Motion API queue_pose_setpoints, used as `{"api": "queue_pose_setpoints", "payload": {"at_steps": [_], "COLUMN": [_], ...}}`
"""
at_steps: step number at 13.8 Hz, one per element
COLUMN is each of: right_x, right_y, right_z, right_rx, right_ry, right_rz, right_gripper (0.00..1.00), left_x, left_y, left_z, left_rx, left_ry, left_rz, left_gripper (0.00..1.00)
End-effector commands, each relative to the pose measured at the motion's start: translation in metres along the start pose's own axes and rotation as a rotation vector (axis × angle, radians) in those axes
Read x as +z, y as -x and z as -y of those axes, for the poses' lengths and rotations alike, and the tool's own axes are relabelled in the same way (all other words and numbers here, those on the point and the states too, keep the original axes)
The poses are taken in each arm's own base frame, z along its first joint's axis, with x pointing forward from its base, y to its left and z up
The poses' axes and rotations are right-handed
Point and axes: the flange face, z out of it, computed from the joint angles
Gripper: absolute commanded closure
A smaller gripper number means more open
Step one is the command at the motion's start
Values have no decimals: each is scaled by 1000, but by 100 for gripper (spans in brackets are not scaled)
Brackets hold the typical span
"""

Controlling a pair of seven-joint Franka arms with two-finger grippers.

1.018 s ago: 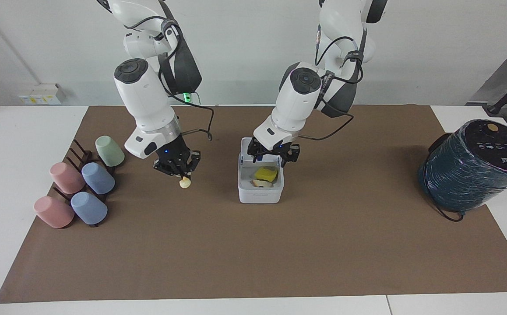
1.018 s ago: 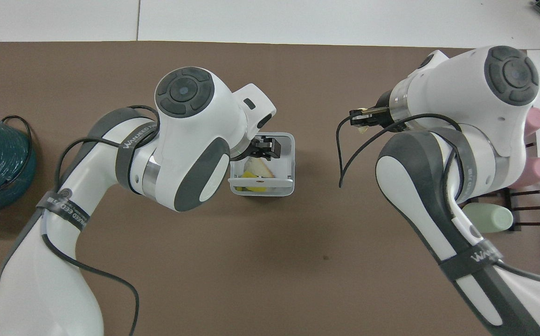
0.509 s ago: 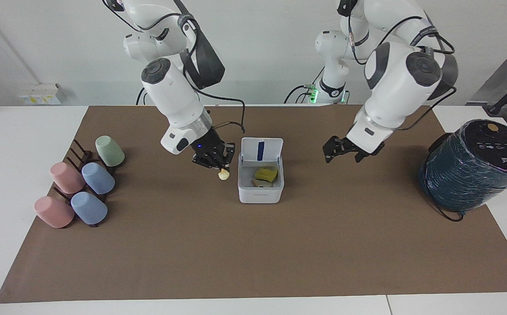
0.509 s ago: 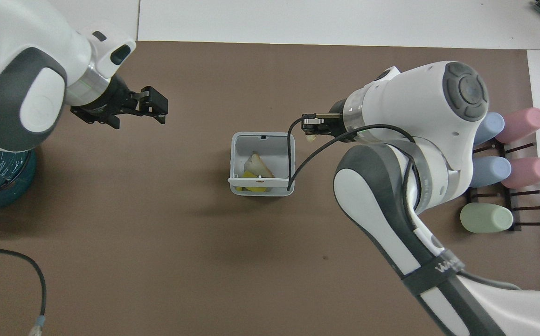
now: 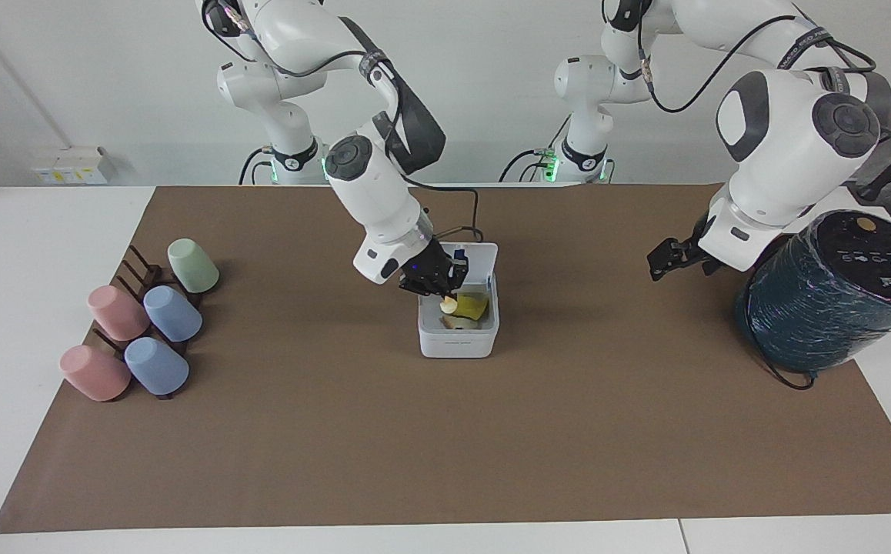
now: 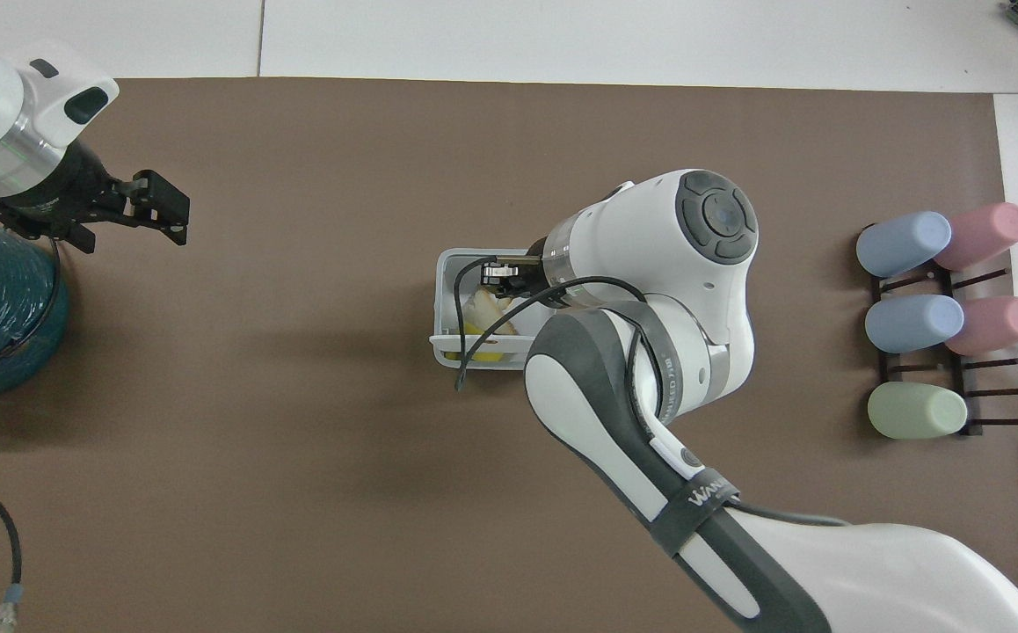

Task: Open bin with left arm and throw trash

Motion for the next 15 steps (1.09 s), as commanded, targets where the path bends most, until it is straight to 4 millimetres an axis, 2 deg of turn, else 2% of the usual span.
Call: {"api": "queue_pose_setpoints", "payload": {"at_steps": [1, 2, 3, 4, 5, 6, 9, 15], "right_x": [7, 8, 10, 10, 10, 12, 11, 11], "right_y": [10, 9, 10, 10, 10, 11, 11, 12], "right_z": [1, 0, 0, 0, 0, -1, 0, 3], "right_rx": [31, 30, 31, 32, 29, 22, 24, 24], "right_ry": [-12, -12, -12, -12, -11, -8, -11, -14], "right_rz": [23, 20, 18, 18, 18, 18, 11, 6], "right_gripper": [100, 88, 50, 31, 4, 0, 0, 0], "left_x": [-33, -50, -67, -71, -70, -74, -65, -66], "left_y": [22, 33, 45, 52, 54, 58, 63, 58], "left_z": [21, 26, 24, 24, 26, 26, 27, 23], "left_rx": [25, 26, 35, 36, 37, 47, 66, 76], "left_ry": [-28, -26, -23, -24, -29, -32, -37, -22], "left_rz": [-18, -43, -72, -66, -46, -49, -54, -102], "left_gripper": [0, 0, 0, 0, 0, 0, 0, 0]}}
